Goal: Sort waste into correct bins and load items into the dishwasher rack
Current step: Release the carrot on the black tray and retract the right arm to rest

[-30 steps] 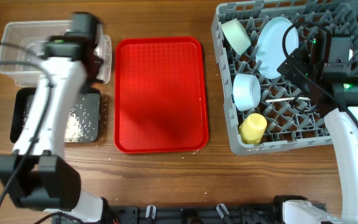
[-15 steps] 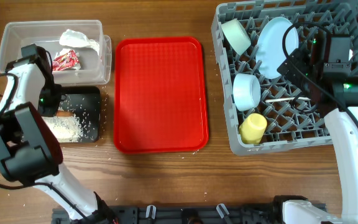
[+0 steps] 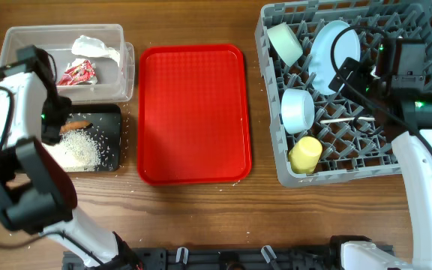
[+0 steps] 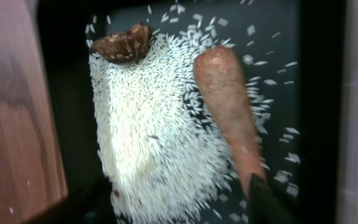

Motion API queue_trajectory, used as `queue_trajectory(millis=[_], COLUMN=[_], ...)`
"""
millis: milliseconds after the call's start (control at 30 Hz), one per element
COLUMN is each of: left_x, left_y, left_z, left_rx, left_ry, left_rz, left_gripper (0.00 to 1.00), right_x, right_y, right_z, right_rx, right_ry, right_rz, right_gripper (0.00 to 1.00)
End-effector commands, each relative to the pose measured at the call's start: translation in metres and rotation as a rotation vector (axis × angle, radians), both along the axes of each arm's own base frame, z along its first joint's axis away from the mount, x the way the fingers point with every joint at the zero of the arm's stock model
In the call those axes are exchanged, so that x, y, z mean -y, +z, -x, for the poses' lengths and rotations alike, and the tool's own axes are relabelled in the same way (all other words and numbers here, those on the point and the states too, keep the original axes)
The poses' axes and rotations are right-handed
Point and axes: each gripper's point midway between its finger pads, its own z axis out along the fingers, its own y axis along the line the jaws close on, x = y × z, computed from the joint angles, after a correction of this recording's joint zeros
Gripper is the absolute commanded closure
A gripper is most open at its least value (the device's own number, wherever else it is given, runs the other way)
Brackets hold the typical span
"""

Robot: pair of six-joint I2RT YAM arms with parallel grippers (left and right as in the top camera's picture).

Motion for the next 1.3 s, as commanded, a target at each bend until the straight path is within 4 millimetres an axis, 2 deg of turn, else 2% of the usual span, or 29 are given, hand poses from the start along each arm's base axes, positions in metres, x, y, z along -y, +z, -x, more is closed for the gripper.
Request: queue_trajectory(millis=[0, 67, 133, 267, 400, 633, 733, 867, 1000, 1133, 1267], left_x=[0.012, 0.016, 0.015, 0.016, 0.016, 0.015, 0.016, 0.016, 0.015, 0.016, 0.015], left_y=[0.072, 0.078, 0.080, 0.079, 0.079, 0.080, 0.079, 0.079, 0.080, 0.079, 0.080], left_z=[-0.017, -0.018, -0.022, -0.022, -0.022, -0.022, -0.022, -0.022, -0.022, -0.022, -0.022], left_rx=[0.235, 0.261, 0.285, 0.283, 0.283, 0.283, 0.283, 0.283, 0.283, 0.283, 0.283], left_ry=[-0.014, -0.019, -0.014, -0.014, -0.014, -0.014, -0.014, -0.014, -0.014, -0.014, -0.014], left_rz=[0.013, 0.029, 0.028, 0.029, 0.029, 0.029, 0.029, 0.029, 0.029, 0.029, 0.029], left_gripper=[0.00, 0.00, 0.00, 0.00, 0.00, 0.00, 0.00, 0.00, 0.00, 0.00, 0.00], right_x=[-0.009, -0.009, -0.009, -0.012, -0.013, -0.011, -0.009, -0.008, -0.018, -0.020, -0.021], right_y=[0.070, 0.099, 0.139, 0.182, 0.196, 0.191, 0.173, 0.144, 0.087, 0.040, 0.006], right_z=[0.007, 0.019, 0.047, 0.096, 0.114, 0.109, 0.106, 0.109, 0.115, 0.119, 0.120], right_rx=[0.174, 0.240, 0.347, 0.513, 0.571, 0.551, 0.524, 0.676, 0.857, 0.923, 0.955], right_ry=[0.174, 0.205, 0.204, 0.203, 0.199, 0.201, 0.217, 0.210, 0.242, 0.242, 0.228], right_rz=[0.096, 0.139, 0.158, 0.168, 0.175, 0.188, 0.233, 0.274, 0.266, 0.264, 0.225], right_gripper=[0.00, 0.00, 0.00, 0.00, 0.00, 0.00, 0.00, 0.00, 0.00, 0.00, 0.00])
